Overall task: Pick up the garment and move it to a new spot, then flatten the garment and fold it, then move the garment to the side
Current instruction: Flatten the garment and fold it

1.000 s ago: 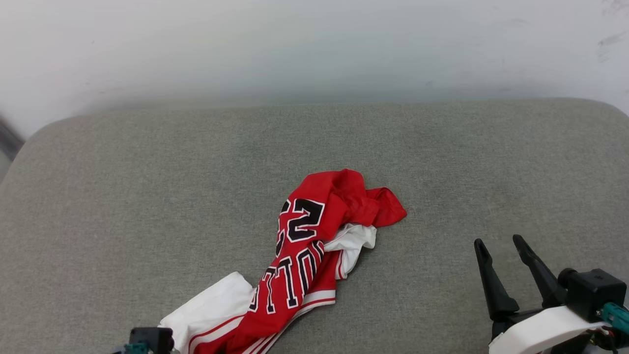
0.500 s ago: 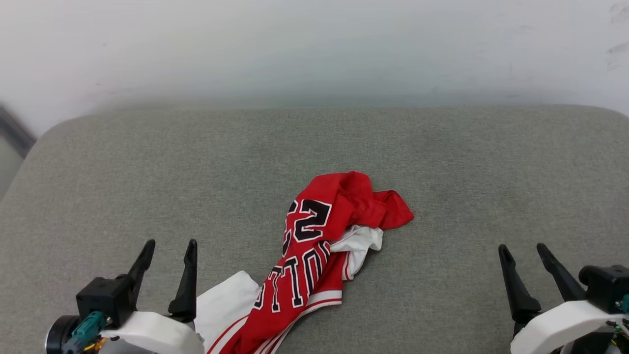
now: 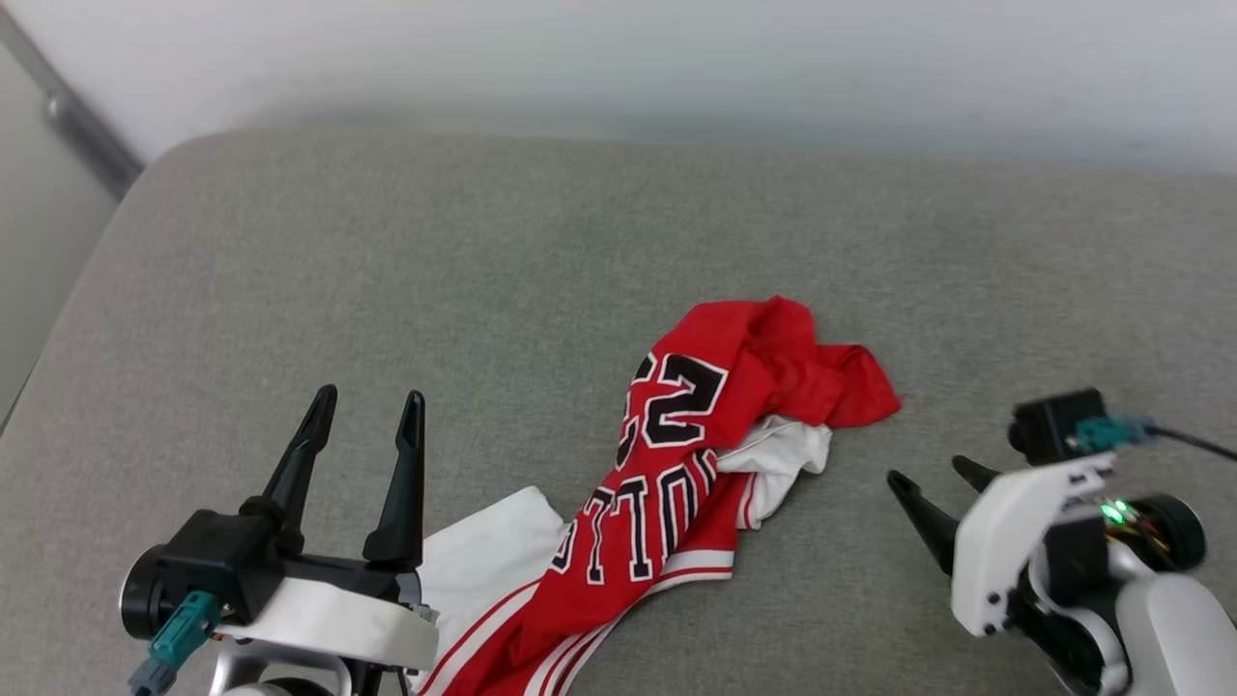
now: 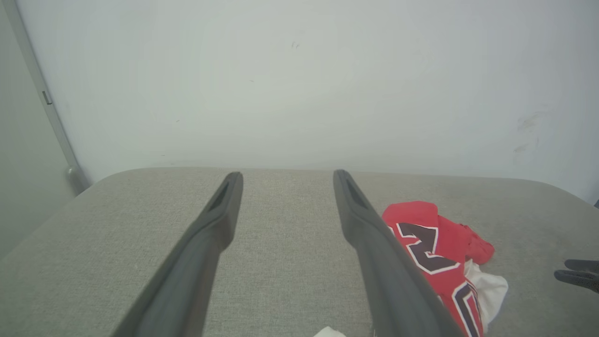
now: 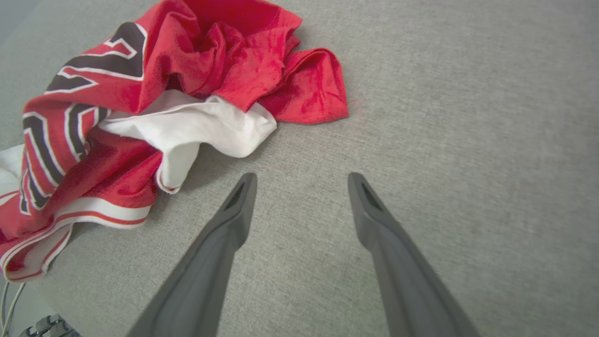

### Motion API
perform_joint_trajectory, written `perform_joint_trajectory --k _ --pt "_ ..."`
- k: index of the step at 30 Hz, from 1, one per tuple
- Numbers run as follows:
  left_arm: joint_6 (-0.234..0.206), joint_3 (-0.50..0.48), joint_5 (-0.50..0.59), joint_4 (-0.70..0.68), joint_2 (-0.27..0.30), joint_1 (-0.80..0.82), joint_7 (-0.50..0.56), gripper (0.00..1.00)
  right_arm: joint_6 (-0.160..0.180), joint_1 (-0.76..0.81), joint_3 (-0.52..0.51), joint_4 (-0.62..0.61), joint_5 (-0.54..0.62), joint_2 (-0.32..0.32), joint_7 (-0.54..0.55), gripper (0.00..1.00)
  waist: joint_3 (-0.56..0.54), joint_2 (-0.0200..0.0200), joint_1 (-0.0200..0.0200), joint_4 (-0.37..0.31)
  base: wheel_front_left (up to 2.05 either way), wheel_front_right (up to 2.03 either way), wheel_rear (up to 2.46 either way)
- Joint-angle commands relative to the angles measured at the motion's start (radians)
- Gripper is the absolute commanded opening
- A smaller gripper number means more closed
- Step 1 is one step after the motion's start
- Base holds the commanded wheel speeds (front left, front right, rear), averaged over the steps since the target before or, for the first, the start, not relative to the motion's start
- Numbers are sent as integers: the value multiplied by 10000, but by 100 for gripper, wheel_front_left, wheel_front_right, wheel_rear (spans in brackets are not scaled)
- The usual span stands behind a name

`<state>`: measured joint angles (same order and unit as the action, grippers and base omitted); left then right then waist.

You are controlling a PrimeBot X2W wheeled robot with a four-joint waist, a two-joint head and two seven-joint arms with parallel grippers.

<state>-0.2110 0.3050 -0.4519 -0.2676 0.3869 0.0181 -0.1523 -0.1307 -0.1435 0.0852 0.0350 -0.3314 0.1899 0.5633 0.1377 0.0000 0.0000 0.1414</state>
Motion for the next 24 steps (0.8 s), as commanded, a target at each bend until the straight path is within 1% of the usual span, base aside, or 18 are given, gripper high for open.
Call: perform_joint_trajectory --k 1,6,10,13,17,18,19,21,24 --pt "56 16 -17 75 -70 185 -101 100 1 -485 339 238 -162 146 336 100 401 0 0 350 0 0 0" --pt "257 150 -138 412 -241 487 -277 100 1 -1820 1451 1334 -640 405 978 100 781 0 0 667 0 0 0" --pt "405 260 -194 699 -329 734 -316 100 0 -2596 2215 2316 -910 617 1119 100 969 0 0 880 0 0 0" --pt "457 310 -223 877 -362 813 -347 100 0 -2857 2802 3116 -1175 694 1318 100 1050 0 0 968 0 0 0" --pt "488 337 -269 1041 -389 853 -384 100 0 -2732 3527 4119 -1641 725 1819 100 1075 0 0 997 0 0 0" --pt "490 338 -283 1063 -391 849 -393 100 0 -2714 3706 4289 -1730 726 1972 34 1076 0 0 993 0 0 0" --pt "497 349 -291 1090 -392 849 -380 100 0 -2716 3849 4379 -1828 744 2011 0 1075 0 0 987 0 0 0" --pt "507 368 -310 1122 -401 871 -386 100 -3 -2841 4051 4468 -2007 758 1973 0 1070 0 0 966 0 0 0" --pt "505 379 -320 1174 -376 895 -403 100 0 -3330 4093 4240 -2069 922 1553 0 1004 0 0 886 0 0 0"
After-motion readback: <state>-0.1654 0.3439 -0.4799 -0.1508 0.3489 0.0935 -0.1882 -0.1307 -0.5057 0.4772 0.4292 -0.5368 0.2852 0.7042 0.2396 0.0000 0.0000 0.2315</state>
